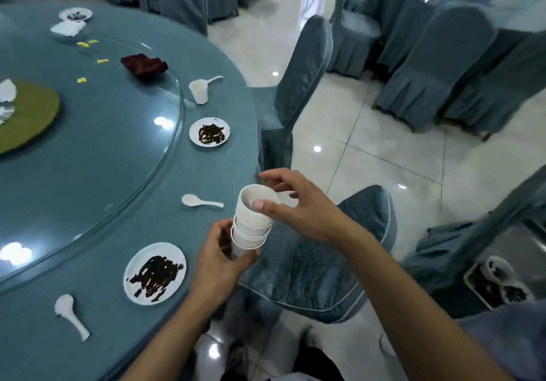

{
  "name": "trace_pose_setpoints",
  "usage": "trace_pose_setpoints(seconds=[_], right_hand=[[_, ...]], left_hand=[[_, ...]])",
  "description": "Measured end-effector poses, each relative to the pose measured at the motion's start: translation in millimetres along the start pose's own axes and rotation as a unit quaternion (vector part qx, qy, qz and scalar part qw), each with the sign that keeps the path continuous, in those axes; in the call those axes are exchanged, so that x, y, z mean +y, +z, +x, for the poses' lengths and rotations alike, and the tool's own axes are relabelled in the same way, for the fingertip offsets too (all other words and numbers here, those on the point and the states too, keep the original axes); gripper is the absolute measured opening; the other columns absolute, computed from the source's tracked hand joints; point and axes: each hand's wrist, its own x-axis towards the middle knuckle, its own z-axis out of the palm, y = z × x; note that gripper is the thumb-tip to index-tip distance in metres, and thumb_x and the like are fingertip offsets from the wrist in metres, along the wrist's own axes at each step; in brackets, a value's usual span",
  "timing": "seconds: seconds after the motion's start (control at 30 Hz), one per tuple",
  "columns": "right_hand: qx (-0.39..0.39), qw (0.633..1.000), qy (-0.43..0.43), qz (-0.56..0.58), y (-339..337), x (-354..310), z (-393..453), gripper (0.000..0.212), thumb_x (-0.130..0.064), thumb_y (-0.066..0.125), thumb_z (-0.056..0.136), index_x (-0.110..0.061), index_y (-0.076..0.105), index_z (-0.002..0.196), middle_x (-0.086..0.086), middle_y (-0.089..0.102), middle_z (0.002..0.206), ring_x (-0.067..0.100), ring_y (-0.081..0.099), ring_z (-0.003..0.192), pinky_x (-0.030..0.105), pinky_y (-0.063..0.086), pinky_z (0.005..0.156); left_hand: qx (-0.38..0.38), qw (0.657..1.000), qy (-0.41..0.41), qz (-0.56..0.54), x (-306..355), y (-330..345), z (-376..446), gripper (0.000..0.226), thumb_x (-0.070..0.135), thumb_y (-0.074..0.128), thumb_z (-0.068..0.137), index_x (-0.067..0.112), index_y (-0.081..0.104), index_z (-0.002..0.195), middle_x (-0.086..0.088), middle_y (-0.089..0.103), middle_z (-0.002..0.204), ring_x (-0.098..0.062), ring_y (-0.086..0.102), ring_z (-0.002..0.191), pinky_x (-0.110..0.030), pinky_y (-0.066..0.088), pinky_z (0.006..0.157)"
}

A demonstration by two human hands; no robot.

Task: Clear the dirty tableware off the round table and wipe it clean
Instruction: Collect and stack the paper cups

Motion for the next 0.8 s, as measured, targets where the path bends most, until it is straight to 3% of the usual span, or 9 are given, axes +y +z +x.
trace_pose_setpoints(seconds=[0.17, 0.3, 0.53, 0.63, 0.73, 0.8], right_hand=[[0.100, 0.991, -0.025, -0.081, -53, 50, 7, 0.035, -0.051, 0.046, 0.100, -0.035, 0.057, 0.129, -0.014, 0.054, 0.126, 0.002, 0.052, 0.115, 0.030, 0.042, 0.101], [0.130, 0.959, -0.069, -0.242, -96, 98, 23, 0.039, -0.045, 0.040, 0.098, -0.030, 0.058, 0.129, -0.009, 0.057, 0.127, 0.014, 0.053, 0.114, 0.040, 0.041, 0.098], [0.047, 0.928, -0.104, -0.355, -159, 156, 51, 0.042, -0.045, 0.046, 0.095, -0.032, 0.055, 0.135, -0.003, 0.054, 0.137, 0.022, 0.051, 0.124, 0.042, 0.033, 0.107], [0.018, 0.922, -0.119, -0.367, -173, 165, 65, 0.045, -0.049, 0.040, 0.094, -0.034, 0.055, 0.133, -0.004, 0.055, 0.136, 0.021, 0.052, 0.123, 0.042, 0.036, 0.105], [-0.004, 0.916, -0.139, -0.377, -181, 167, 78, 0.043, -0.048, 0.044, 0.096, -0.035, 0.052, 0.136, -0.004, 0.053, 0.138, 0.021, 0.050, 0.127, 0.043, 0.034, 0.107], [-0.020, 0.909, -0.148, -0.389, -184, 165, 88, 0.044, -0.047, 0.047, 0.097, -0.035, 0.049, 0.139, -0.004, 0.051, 0.141, 0.020, 0.047, 0.130, 0.042, 0.031, 0.110]], left_hand=[[0.010, 1.000, 0.003, 0.011, 8, 43, 17, 0.056, 0.002, 0.087, 0.073, 0.026, 0.059, 0.115, 0.023, 0.071, 0.107, 0.001, 0.068, 0.097, -0.010, 0.050, 0.081], [0.054, 0.998, -0.005, 0.007, 19, 84, 32, 0.059, 0.007, 0.089, 0.073, 0.029, 0.059, 0.119, 0.018, 0.070, 0.112, -0.003, 0.068, 0.101, -0.020, 0.053, 0.084], [0.168, 0.984, -0.053, -0.014, 40, 167, 43, 0.062, 0.013, 0.093, 0.068, 0.024, 0.060, 0.120, 0.006, 0.073, 0.111, -0.008, 0.070, 0.099, -0.030, 0.054, 0.088], [0.199, 0.977, -0.069, -0.018, 43, 187, 46, 0.063, 0.018, 0.093, 0.066, 0.026, 0.061, 0.120, 0.006, 0.073, 0.112, -0.010, 0.070, 0.101, -0.032, 0.054, 0.088], [0.223, 0.972, -0.074, -0.025, 51, 198, 53, 0.063, 0.015, 0.093, 0.068, 0.026, 0.060, 0.120, 0.007, 0.073, 0.111, -0.009, 0.070, 0.100, -0.034, 0.055, 0.090], [0.241, 0.968, -0.061, -0.036, 58, 201, 62, 0.065, 0.023, 0.093, 0.063, 0.025, 0.060, 0.119, 0.008, 0.073, 0.109, -0.008, 0.070, 0.099, -0.033, 0.055, 0.089]])
